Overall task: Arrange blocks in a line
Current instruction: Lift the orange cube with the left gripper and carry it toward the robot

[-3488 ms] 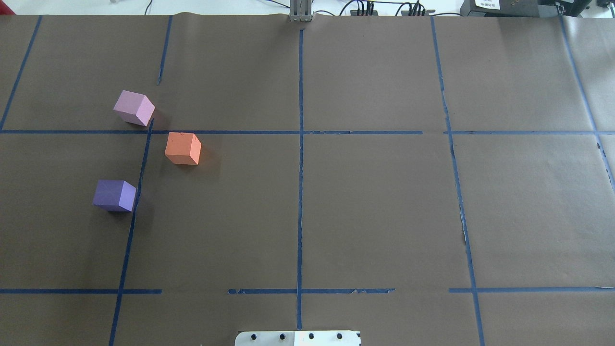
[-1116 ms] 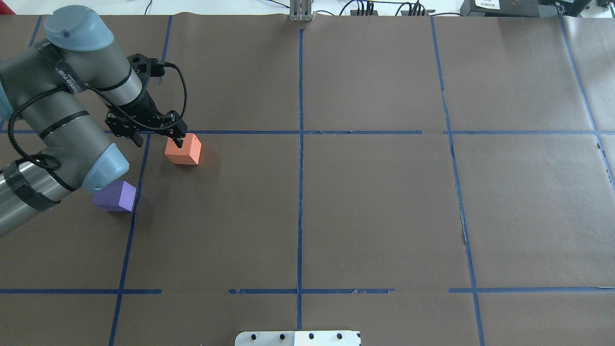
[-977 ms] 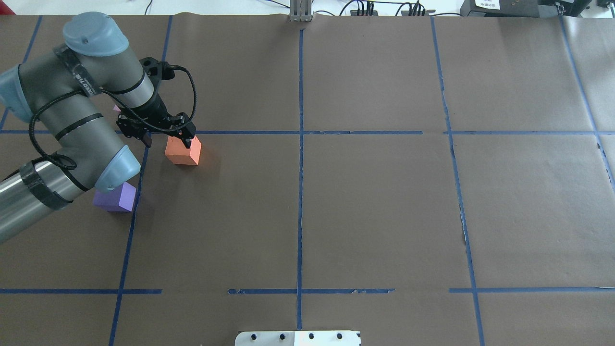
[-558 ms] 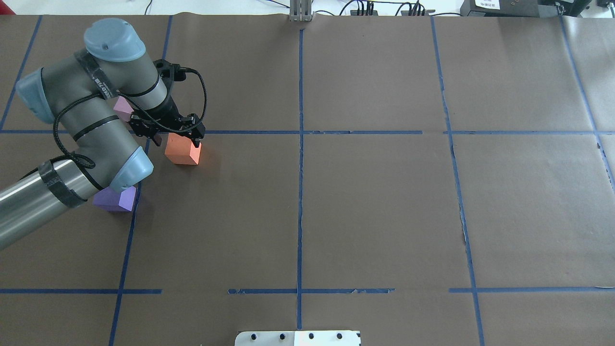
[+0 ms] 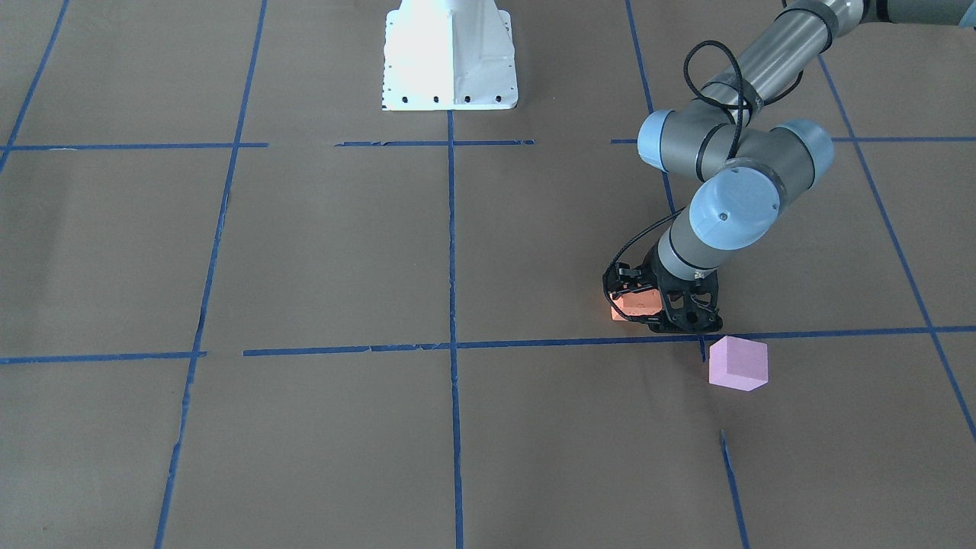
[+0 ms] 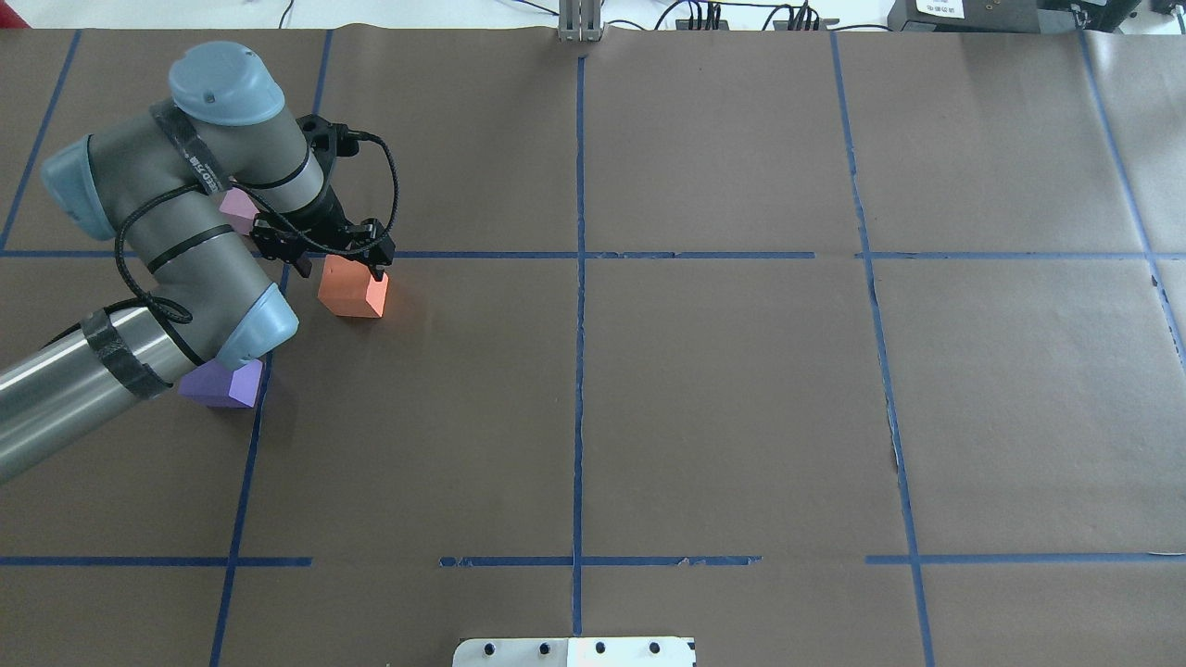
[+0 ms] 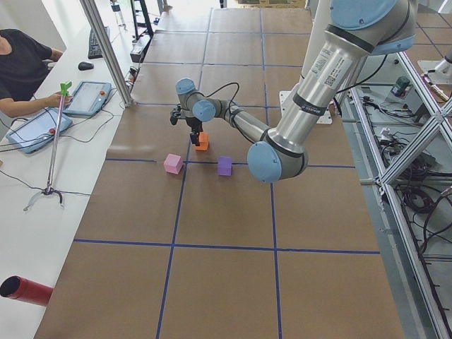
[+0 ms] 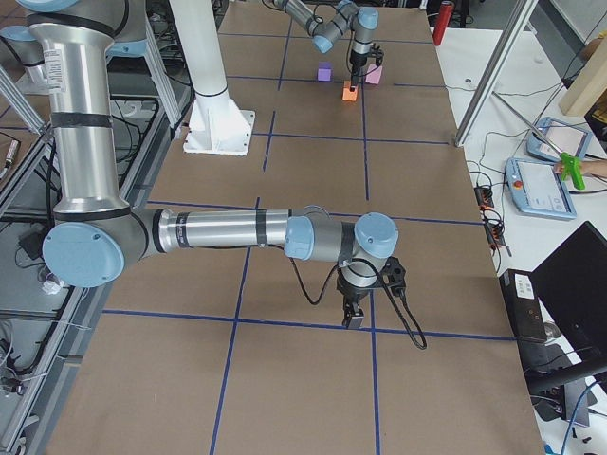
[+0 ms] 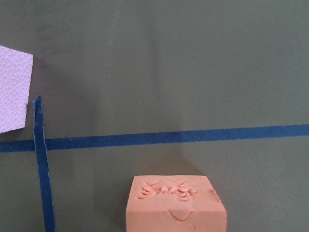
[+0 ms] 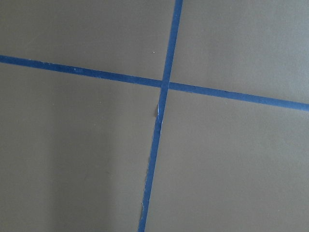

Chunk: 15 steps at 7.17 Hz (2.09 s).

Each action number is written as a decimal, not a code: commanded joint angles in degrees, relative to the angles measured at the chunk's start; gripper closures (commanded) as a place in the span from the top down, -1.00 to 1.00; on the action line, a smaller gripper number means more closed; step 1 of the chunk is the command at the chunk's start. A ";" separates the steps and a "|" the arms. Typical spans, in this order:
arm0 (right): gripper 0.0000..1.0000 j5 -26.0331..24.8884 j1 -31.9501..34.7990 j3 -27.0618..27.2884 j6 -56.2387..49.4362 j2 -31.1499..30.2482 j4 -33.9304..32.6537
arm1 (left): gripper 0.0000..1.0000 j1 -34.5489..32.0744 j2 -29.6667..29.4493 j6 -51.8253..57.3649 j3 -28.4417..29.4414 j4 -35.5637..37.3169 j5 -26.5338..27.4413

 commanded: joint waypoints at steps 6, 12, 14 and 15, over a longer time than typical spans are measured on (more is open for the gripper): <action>1.00 0.00 0.00 -0.06 0.04 0.00 0.00 | -0.59 1.81 0.41 -1.59 0.90 -2.59 0.06; 1.00 0.00 0.00 -0.06 0.04 0.00 0.00 | -1.00 -7.13 2.61 8.40 -20.86 21.53 0.06; 1.00 0.00 0.00 0.03 -0.05 0.00 0.09 | -1.00 -11.27 6.62 17.35 -22.13 22.64 -0.55; 1.00 0.00 0.00 0.03 0.04 0.00 0.00 | -1.00 -13.29 9.53 22.01 -22.04 22.55 -1.51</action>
